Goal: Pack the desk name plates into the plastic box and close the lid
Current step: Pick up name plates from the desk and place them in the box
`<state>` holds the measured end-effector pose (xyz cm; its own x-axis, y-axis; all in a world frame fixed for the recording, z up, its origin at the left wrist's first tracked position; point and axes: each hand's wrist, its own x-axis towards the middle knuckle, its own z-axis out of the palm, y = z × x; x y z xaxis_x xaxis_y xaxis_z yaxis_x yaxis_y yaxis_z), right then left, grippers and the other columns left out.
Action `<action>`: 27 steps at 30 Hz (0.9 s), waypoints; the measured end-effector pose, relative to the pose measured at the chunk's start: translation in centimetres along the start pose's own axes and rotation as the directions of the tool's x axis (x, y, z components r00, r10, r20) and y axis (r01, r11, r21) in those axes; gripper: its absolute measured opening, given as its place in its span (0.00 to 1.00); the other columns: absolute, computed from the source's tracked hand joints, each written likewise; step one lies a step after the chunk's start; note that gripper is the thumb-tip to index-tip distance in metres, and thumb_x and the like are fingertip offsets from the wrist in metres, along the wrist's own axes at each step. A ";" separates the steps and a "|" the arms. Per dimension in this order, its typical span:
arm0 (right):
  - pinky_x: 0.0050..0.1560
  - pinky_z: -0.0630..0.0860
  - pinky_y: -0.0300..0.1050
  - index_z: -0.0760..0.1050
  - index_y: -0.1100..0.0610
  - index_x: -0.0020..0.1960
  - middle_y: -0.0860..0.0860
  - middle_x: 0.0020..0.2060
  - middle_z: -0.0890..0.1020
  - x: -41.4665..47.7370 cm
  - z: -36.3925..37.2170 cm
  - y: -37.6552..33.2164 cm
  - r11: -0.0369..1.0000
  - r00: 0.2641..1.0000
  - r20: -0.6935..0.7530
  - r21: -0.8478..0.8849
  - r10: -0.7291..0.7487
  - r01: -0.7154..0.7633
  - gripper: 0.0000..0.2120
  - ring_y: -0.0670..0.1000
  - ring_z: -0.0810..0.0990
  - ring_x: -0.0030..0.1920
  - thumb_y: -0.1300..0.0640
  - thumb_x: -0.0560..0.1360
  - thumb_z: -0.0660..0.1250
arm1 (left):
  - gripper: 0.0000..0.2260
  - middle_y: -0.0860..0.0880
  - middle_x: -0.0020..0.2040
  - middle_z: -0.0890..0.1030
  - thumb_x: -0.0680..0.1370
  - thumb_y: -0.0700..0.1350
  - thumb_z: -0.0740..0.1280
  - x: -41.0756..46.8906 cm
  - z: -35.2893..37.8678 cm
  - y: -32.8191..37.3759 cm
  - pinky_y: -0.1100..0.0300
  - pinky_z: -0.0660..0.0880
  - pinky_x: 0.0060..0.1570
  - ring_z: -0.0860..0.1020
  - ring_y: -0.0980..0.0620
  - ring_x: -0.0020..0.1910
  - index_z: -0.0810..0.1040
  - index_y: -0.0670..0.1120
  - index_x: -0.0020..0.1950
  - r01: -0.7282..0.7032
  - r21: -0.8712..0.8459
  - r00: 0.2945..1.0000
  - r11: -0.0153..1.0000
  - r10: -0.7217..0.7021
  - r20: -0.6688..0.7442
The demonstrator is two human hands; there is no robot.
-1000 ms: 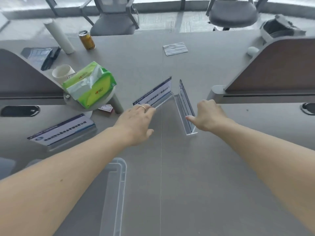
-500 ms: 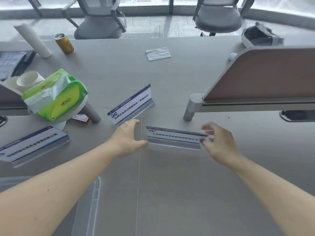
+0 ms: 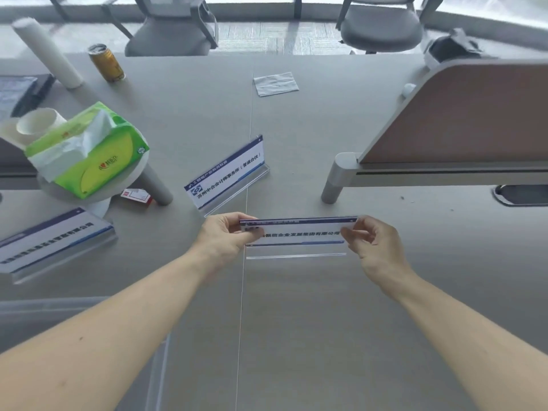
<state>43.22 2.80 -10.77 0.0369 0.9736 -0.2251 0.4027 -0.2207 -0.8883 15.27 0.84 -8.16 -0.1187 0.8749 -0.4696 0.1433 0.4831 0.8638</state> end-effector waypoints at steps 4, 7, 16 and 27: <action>0.56 0.80 0.62 0.80 0.43 0.40 0.45 0.34 0.83 -1.8 0.3 -4.9 0.993 0.996 0.069 0.107 -0.056 0.048 0.06 0.47 0.80 0.39 0.50 0.76 0.73 | 0.05 0.50 0.48 0.86 0.75 0.43 0.76 -3.3 -3.1 3.1 0.51 0.77 0.55 0.81 0.55 0.50 0.85 0.48 0.50 0.038 -0.086 0.999 0.996 -0.040 -0.013; 0.47 0.76 0.53 0.75 0.50 0.39 0.48 0.35 0.78 -3.3 0.0 -10.1 0.983 0.991 0.100 0.168 -0.091 0.074 0.10 0.48 0.75 0.37 0.49 0.76 0.72 | 0.05 0.54 0.44 0.86 0.75 0.41 0.76 -6.3 -5.6 6.9 0.51 0.76 0.53 0.81 0.56 0.49 0.85 0.49 0.49 0.011 -0.105 0.999 0.994 -0.016 -0.044; 0.56 0.80 0.65 0.78 0.49 0.45 0.50 0.47 0.86 -8.3 -0.5 -26.7 0.959 0.957 0.135 0.162 -0.255 0.233 0.11 0.60 0.84 0.49 0.43 0.74 0.73 | 0.08 0.53 0.49 0.86 0.75 0.42 0.75 -17.8 -15.3 18.1 0.49 0.77 0.53 0.81 0.54 0.52 0.86 0.47 0.53 -0.146 -0.180 0.985 0.973 0.126 -0.120; 0.51 0.81 0.66 0.79 0.51 0.42 0.50 0.42 0.87 -21.2 10.0 -39.3 0.895 0.882 0.157 0.110 -0.444 0.431 0.08 0.59 0.85 0.47 0.49 0.75 0.73 | 0.25 0.52 0.63 0.78 0.72 0.49 0.79 -33.9 -31.3 22.5 0.57 0.71 0.57 0.78 0.51 0.59 0.77 0.51 0.66 -0.307 0.813 0.703 0.495 0.694 -0.157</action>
<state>17.44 -9.71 24.94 -0.2900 0.9477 0.1330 0.2763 0.2160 -0.9365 -8.21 -19.07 32.87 -0.1384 0.9444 0.2982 0.9061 -0.0008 0.4231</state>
